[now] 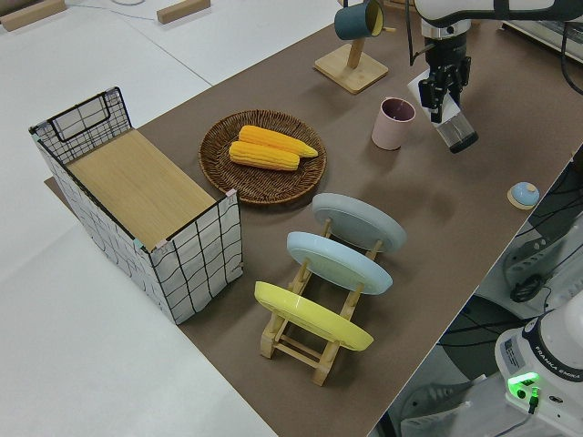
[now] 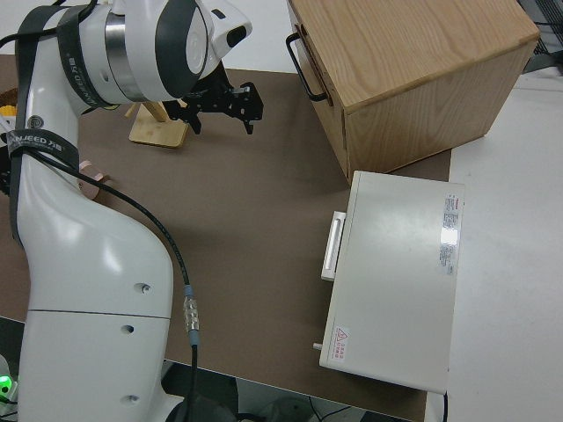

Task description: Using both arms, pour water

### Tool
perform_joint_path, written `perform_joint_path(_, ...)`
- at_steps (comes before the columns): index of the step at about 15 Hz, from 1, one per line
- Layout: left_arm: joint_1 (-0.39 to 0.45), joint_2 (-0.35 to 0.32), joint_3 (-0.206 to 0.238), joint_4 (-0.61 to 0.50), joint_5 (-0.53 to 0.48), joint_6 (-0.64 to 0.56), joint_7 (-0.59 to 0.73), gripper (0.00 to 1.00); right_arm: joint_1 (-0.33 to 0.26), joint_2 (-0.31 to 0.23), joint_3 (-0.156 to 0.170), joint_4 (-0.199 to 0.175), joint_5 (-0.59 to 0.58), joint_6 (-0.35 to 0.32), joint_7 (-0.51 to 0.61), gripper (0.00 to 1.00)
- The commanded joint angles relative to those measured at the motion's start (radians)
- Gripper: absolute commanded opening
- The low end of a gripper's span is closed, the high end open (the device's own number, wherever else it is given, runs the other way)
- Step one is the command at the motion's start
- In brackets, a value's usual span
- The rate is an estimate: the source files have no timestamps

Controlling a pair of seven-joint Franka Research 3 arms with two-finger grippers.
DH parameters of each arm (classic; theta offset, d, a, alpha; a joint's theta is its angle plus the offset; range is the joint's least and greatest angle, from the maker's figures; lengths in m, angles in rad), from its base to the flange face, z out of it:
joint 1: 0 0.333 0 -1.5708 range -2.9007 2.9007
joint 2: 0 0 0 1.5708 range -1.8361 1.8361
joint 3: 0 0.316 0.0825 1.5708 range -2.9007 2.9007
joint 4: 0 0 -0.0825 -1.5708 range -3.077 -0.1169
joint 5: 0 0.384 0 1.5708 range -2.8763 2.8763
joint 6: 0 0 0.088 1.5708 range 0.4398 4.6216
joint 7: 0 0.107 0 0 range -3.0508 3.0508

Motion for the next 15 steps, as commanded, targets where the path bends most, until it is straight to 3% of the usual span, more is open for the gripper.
perform_joint_path(1, 0.002, -0.009, 0.001, 0.023, -0.015, -0.028, 0.001, 0.00, -0.018, -0.013, 0.009, -0.008, 0.024, 0.002, -0.010, 0.992)
perform_joint_path(11, 0.000, -0.009, 0.001, 0.022, -0.015, -0.018, 0.001, 0.00, -0.020, -0.013, 0.009, -0.008, 0.024, 0.002, -0.010, 0.992)
perform_joint_path(15, -0.004, -0.047, 0.000, -0.024, -0.015, 0.045, -0.001, 0.00, -0.018, -0.013, 0.009, -0.008, 0.024, 0.002, -0.010, 0.992)
